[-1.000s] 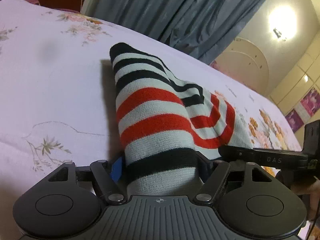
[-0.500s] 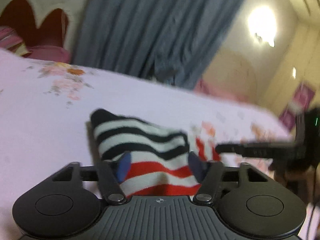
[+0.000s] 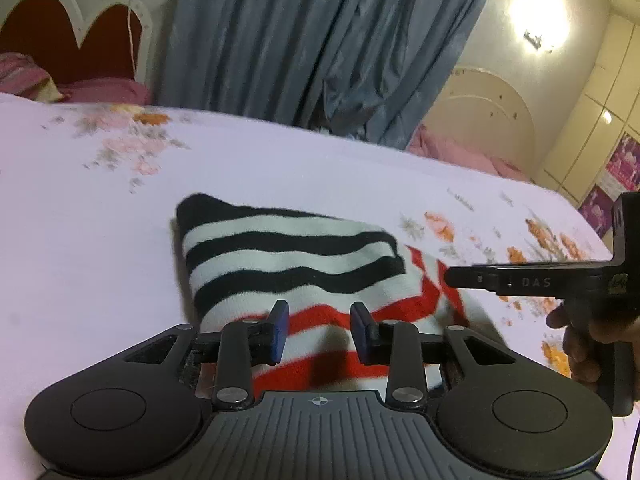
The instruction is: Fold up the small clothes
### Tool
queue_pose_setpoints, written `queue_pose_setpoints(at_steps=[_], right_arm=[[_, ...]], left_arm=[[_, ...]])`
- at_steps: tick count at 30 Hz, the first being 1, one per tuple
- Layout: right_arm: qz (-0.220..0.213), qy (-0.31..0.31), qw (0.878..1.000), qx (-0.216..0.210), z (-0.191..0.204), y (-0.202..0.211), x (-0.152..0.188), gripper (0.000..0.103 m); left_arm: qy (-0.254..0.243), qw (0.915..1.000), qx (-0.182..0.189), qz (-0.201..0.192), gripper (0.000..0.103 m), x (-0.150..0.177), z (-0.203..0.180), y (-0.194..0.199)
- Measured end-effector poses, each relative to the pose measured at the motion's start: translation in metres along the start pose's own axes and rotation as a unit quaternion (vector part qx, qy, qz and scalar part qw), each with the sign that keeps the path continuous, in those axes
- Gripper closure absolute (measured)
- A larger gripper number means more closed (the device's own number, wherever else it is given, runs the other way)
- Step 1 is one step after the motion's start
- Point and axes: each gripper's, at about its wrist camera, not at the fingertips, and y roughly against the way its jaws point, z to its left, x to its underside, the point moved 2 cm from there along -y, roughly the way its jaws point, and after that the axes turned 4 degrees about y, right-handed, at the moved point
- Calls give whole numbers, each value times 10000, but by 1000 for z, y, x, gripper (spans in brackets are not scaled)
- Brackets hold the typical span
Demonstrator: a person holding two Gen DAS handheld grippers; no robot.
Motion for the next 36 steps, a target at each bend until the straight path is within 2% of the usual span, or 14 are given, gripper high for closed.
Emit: queue_pose_setpoints(at_steps=[5, 7, 8, 9, 13, 15, 17, 20, 22, 24, 27, 31, 35, 36], right_arm=[[358, -560, 9974, -289, -13, -3, 11, 56], [419, -654, 9962, -388, -11, -11, 13, 62], [367, -655, 9963, -415, -11, -12, 12, 71], [267, -568, 9968, -490, -8, -11, 9, 94], [-721, 61, 9961, -496, 6, 8, 6, 95], [-427, 52, 9989, -187, 0, -10, 11, 95], [-111, -103, 9998, -143, -7, -27, 22, 94], [-38, -216, 9996, -156, -8, -23, 20, 92], [3, -245, 9996, -137, -5, -14, 15, 79], [-122, -285, 9992, -258, -6, 2, 16, 74], [-218, -310, 9982, -463, -1, 31, 23, 77], [-170, -73, 9976, -667, 11, 64, 42, 81], [-3, 334, 9973, -656, 28, 76, 61, 82], [122, 586, 9971, -473, 33, 69, 66, 84]], left_arm=[[105, 9999, 21, -127, 69, 13, 1, 12], [37, 9999, -55, -131, 69, 15, 0, 10], [15, 9998, -98, -154, 69, 15, -1, 11], [-29, 9996, -158, -216, 69, 16, -2, 12], [-281, 9984, -315, -368, 69, 24, -8, 12], [-393, 9980, -398, -288, 69, 25, -9, 2], [-390, 9982, -422, -165, 69, 22, -11, -4], [-518, 9974, -497, -4, 69, 16, -15, -5], [-503, 9973, -535, -1, 69, 12, -18, 3], [-533, 9977, -408, -122, 68, 14, -21, 20], [-571, 9978, -294, -178, 68, 24, -28, 40], [-602, 9972, -440, -34, 68, 44, -32, 63], [-682, 9951, -672, 242, 68, 67, -27, 60], [-588, 9959, -644, 254, 68, 69, -24, 58]])
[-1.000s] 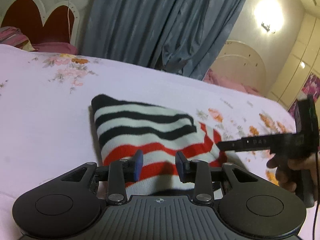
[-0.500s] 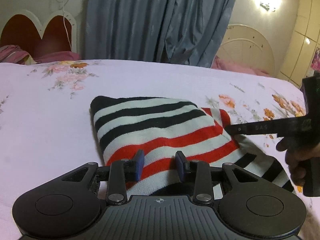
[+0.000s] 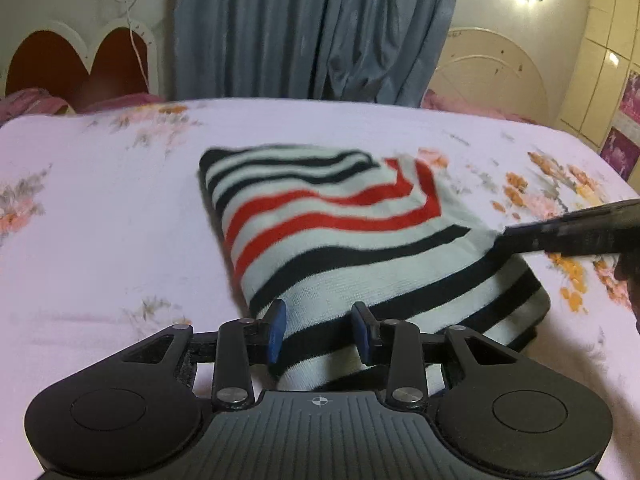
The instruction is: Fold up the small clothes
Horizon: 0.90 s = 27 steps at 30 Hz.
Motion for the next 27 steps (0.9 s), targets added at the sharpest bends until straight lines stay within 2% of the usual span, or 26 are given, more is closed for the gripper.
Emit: queue_pose_setpoints(at_steps=[2, 6, 13, 15, 18, 20, 27], right_arm=[[237, 211, 9991, 297, 3, -18, 5, 84], [225, 54, 9991, 353, 2, -25, 5, 84], [-93, 80, 9994, 335, 22, 18, 14, 80], [12, 69, 9997, 251, 27, 19, 20, 80], [431, 262, 9976, 472, 34, 3, 33, 83], [576, 140, 9971, 484, 30, -8, 40, 82], [547, 128, 9972, 497, 29, -14, 46, 80]], left_arm=[[66, 10000, 23, -9, 68, 1, 0, -4], [-208, 9997, -124, -35, 68, 6, -6, -4], [55, 9996, -263, -24, 68, 19, -8, 28], [161, 9993, -337, 9, 68, 25, -9, 30], [276, 9986, -440, 89, 68, 33, -8, 24], [319, 9983, -469, 100, 68, 36, -7, 19], [324, 9975, -629, 60, 68, 41, -10, 17]])
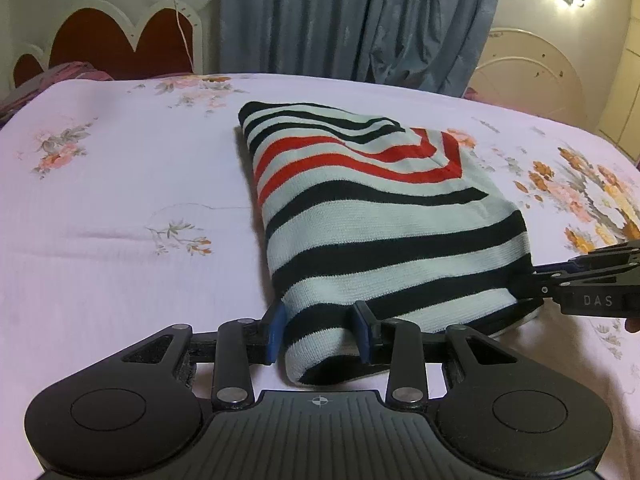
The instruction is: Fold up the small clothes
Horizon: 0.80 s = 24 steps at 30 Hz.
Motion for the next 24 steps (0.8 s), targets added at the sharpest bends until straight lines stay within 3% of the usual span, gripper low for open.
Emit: queue_pose_setpoints(at_steps=[9, 11, 12, 13, 14, 15, 19, 24], right_arm=[[-449, -131, 9988, -124, -3, 59, 19, 79], [-486, -166, 9987, -64, -5, 74, 28, 79], [-501, -188, 9986, -40, -7, 82, 33, 76], [-548, -217, 9983, -4, -8, 92, 39, 57], [-617, -246, 9978, 67, -9, 99, 43, 40], [-730, -267, 9968, 171, -10, 106, 50, 8], [-601, -408, 9963, 456, -15, 122, 72, 6], [-960, -377, 9924, 673, -3, 169, 90, 2]], left_arm=[[-101, 9994, -213, -241, 67, 10, -23, 37], [66, 9996, -81, -244, 63, 17, -29, 50], [124, 9995, -42, -286, 51, 21, -33, 57], [120, 9991, -103, -388, 8, 26, -38, 65], [74, 9978, -281, -596, 0, 32, -44, 73], [-18, 9967, -356, -726, 0, 37, -51, 81], [29, 9975, -228, -673, 0, 52, -63, 105], [161, 9956, -219, -896, 0, 66, -75, 164]])
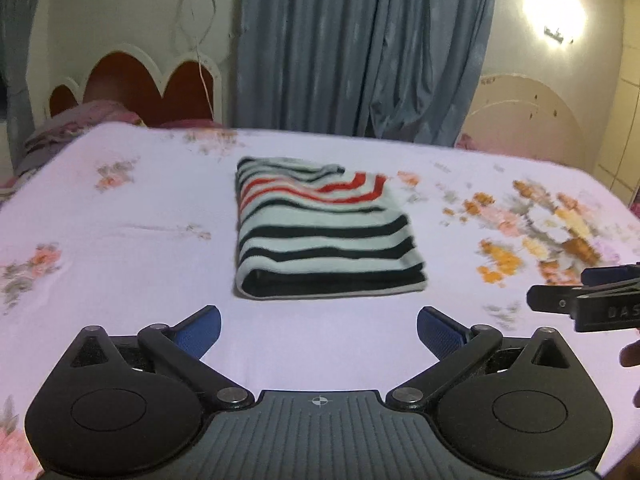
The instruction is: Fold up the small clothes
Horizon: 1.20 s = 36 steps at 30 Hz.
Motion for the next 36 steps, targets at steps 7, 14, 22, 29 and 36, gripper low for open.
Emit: queue_pose_setpoints(at_steps=[7, 14, 22, 29, 36], right_arm=[[-553, -135, 9983, -96, 7, 87, 7, 2], [-838, -23, 9965, -72, 9, 151, 28, 2], [-971, -35, 9953, 1, 10, 177, 47, 1], [-1060, -27, 9944, -23, 11, 187, 51, 1], [-1074, -47, 9942, 19, 9, 194, 54, 1]], left_arm=[[-96, 9988, -9, -487, 0, 2, -19, 82], [-108, 9964, -30, -844, 0, 17, -35, 148], [-22, 9956, -96, -927, 0, 32, -44, 181], [-92, 9952, -38, -977, 0, 33, -52, 191], [-90, 9950, -13, -999, 0, 33, -57, 194]])
